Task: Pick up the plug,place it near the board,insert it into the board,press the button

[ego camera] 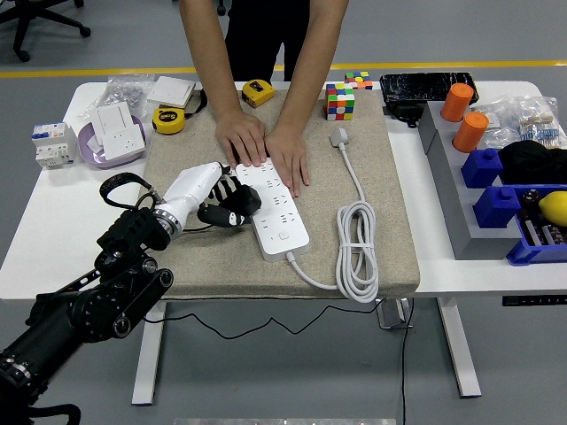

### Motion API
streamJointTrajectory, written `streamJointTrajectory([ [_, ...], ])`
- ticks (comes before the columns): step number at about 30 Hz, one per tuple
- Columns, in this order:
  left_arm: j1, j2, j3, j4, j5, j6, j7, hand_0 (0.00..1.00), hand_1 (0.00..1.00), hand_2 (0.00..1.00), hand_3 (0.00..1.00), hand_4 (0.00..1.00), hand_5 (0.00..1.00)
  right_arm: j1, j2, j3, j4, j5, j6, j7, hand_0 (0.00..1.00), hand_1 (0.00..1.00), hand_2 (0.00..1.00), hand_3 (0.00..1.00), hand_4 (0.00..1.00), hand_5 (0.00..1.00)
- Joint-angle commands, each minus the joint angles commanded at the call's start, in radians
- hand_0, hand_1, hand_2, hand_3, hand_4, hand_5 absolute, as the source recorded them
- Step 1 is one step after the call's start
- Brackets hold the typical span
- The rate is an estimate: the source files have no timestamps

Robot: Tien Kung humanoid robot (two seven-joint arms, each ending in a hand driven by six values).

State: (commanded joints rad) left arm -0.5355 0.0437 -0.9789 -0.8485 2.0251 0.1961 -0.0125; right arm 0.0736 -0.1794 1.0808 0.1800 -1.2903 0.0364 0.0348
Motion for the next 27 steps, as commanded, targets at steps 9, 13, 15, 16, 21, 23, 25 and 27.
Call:
streamJointTrajectory([
  [9,0.001,0.002,0.003,-0.002,-0.008,-0.011,0.001,0.402,0.443,0.448,0.486,0.785,0.136,-0.001,-0.001,0.004,0.000,-0.003,0.001,-0.002,0.939,0.883,0.825,0.832,0.998,0.862],
  [13,0.003,0.003,0.005,-0.004,-0.018,-0.017,-0.003,0.495,0.619,0.551,0.545,0.876,0.186,-0.002,-0.001,0.005,0.000,-0.003,0.002,-0.001,0.939,0.883,0.825,0.832,0.998,0.861],
  [15,0.004,0.003,0.006,-0.004,-0.022,-0.022,-0.003,0.495,0.619,0.551,0.545,0.876,0.186,-0.003,-0.001,0.005,0.000,-0.003,0.002,-0.002,0.939,0.883,0.825,0.832,0.998,0.861],
  [16,0.004,0.003,0.007,-0.004,-0.026,-0.025,-0.003,0.495,0.619,0.551,0.545,0.876,0.186,-0.003,-0.001,0.005,0.000,-0.003,0.002,-0.002,0.939,0.883,0.825,0.832,0.998,0.861],
  [21,0.006,0.004,0.009,-0.004,-0.043,-0.038,-0.004,0.691,0.749,0.693,0.621,0.998,0.306,-0.005,-0.001,0.003,0.000,-0.002,0.003,-0.002,0.939,0.883,0.825,0.832,0.998,0.861],
  [23,0.006,0.005,0.009,-0.005,-0.049,-0.043,-0.004,0.691,0.749,0.693,0.621,0.998,0.306,-0.005,-0.002,0.001,0.000,0.000,0.003,-0.001,0.939,0.883,0.825,0.832,0.998,0.861],
  [25,0.006,0.005,0.009,-0.006,-0.056,-0.048,-0.005,0.760,0.796,0.734,0.733,0.998,0.388,-0.004,-0.001,0.001,0.000,0.000,0.003,-0.001,0.941,0.883,0.825,0.832,0.998,0.861],
  [27,0.007,0.006,0.008,-0.009,-0.070,-0.056,-0.007,0.760,0.796,0.734,0.733,0.998,0.388,-0.005,-0.001,0.001,0.000,0.001,0.003,-0.001,0.941,0.883,0.825,0.832,0.998,0.861],
])
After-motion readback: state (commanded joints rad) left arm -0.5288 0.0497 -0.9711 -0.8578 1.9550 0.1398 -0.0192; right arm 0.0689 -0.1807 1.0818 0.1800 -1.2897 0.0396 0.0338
